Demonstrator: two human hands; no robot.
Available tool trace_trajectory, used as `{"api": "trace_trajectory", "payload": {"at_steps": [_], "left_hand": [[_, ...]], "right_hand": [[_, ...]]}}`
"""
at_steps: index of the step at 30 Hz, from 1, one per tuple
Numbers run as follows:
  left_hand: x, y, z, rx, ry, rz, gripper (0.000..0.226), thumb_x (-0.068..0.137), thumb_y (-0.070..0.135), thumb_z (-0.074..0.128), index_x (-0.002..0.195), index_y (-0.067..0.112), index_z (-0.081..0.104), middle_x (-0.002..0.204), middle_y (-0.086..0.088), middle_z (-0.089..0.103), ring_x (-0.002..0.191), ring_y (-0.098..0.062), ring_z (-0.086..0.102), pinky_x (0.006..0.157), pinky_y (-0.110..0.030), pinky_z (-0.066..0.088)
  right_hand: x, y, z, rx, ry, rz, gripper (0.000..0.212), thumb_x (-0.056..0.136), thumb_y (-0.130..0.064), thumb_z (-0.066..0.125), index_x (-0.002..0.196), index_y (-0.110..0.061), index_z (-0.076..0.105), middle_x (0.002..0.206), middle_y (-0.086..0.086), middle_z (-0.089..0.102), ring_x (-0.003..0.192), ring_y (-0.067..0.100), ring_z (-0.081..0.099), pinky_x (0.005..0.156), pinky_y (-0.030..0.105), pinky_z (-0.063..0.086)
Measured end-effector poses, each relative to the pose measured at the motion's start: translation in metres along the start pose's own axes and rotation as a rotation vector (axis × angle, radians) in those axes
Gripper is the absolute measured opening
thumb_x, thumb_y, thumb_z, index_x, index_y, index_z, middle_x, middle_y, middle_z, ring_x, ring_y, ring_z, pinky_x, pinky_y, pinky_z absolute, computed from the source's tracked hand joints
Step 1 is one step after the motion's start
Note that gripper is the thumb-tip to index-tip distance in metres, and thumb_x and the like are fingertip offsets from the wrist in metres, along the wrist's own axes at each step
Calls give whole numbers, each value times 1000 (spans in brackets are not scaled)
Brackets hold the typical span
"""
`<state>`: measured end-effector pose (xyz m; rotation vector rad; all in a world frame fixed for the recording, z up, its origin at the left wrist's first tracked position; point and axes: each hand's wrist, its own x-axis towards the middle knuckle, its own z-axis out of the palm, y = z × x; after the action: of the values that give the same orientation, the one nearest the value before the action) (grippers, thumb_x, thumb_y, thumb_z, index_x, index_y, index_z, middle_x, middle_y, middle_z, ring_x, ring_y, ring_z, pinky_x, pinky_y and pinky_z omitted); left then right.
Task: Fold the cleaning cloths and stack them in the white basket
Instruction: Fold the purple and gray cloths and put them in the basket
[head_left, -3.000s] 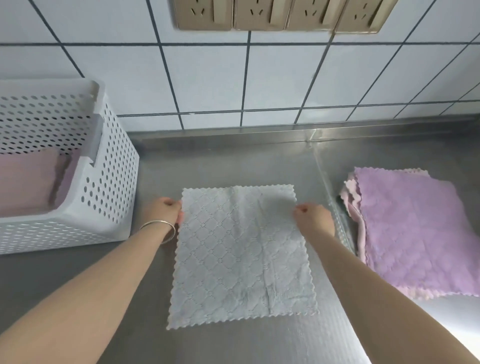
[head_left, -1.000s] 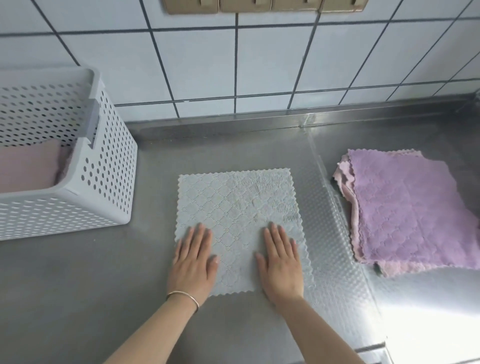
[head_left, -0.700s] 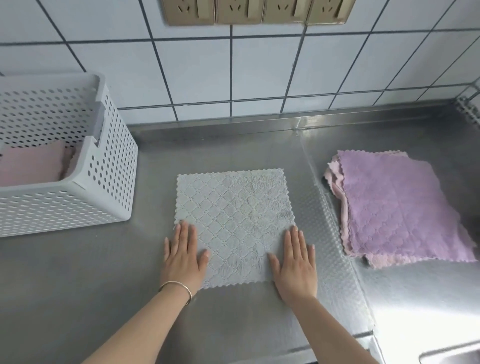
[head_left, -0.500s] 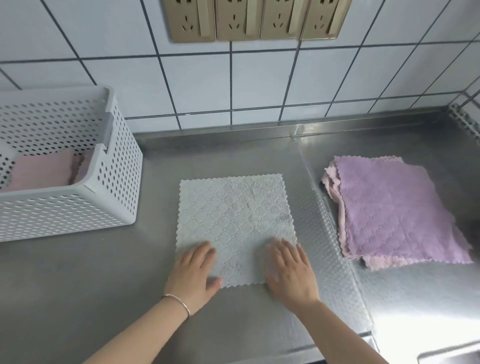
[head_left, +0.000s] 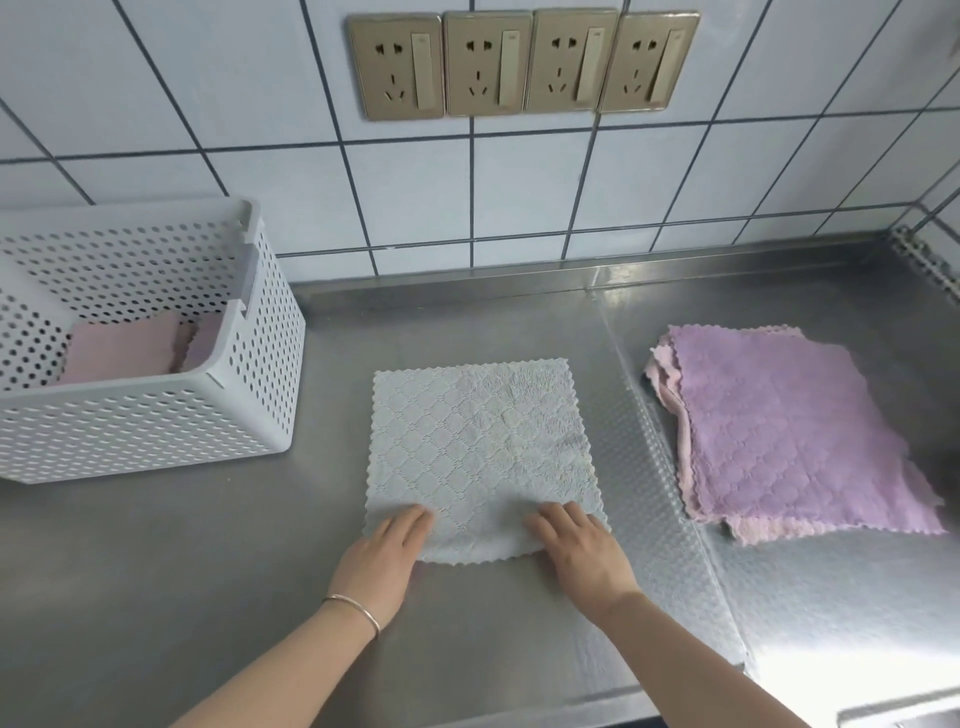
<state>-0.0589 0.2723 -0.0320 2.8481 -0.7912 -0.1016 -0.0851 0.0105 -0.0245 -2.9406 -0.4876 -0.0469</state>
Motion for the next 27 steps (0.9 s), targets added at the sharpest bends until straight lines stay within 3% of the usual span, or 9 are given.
{"api": "trace_trajectory", "payload": {"at_steps": [3,5,8,11,13,18,20,23,27], "left_hand": [[1,-12,-2,23,67,-24,47,55,7,52,100,20,61,95,6,64,78,-15,67,49,-21,51],[3,-17,-4,9,75,-56,43,61,14,35,95,23,59,84,6,66,70,-18,67,48,-23,50],[4,-17,-16,-40,83,-101,34,59,17,54,91,27,49,71,7,65,58,-18,64,45,-22,47],[2,-20,-23,-81,26,-146,65,33,6,83,87,28,55,72,10,63,58,-14,64,40,-19,44],[0,-21,-27,-104,22,-182,66,28,4,86,83,30,61,73,14,64,58,-10,62,41,-17,43],[-8,-30,-26,-295,56,-342,38,64,-4,73,87,27,70,84,8,71,71,-17,66,61,-22,46],[-15,-34,-33,-418,49,-447,35,79,-2,61,89,31,67,79,6,70,72,-19,66,62,-23,45],[-26,-37,-49,-484,18,-468,29,85,2,57,88,30,67,57,23,58,58,4,56,56,-6,38],[-37,-38,-64,-475,-192,-437,17,89,16,55,84,29,62,61,7,59,55,-5,49,56,-14,36]], "right_hand": [[2,0,-2,-50,-14,61,42,54,-4,48,90,-20,64,79,-4,61,64,18,58,53,29,52],[6,-2,-3,-82,-2,108,39,60,-5,35,83,-17,64,68,-4,57,56,19,55,48,29,48],[14,0,-9,-129,-7,151,43,62,-4,25,74,-16,64,59,-4,52,49,19,50,45,29,42],[13,5,-13,-163,-44,184,26,53,0,57,69,-20,64,66,-4,52,52,18,50,46,28,42],[12,8,-14,-75,-106,292,41,44,2,71,76,-24,68,72,-6,55,61,17,54,53,27,43],[8,14,-21,225,-106,500,33,81,-4,53,101,-23,71,96,-8,63,98,20,52,78,27,36],[1,19,-27,293,-133,503,25,87,-8,52,99,-21,70,81,-17,55,91,16,52,73,26,34],[-8,24,-35,375,-251,519,20,89,-13,53,80,-29,63,73,-9,50,77,16,51,65,31,39],[-15,29,-50,399,-440,485,37,91,-13,51,59,-29,41,64,-3,49,54,7,40,50,20,30]]}}
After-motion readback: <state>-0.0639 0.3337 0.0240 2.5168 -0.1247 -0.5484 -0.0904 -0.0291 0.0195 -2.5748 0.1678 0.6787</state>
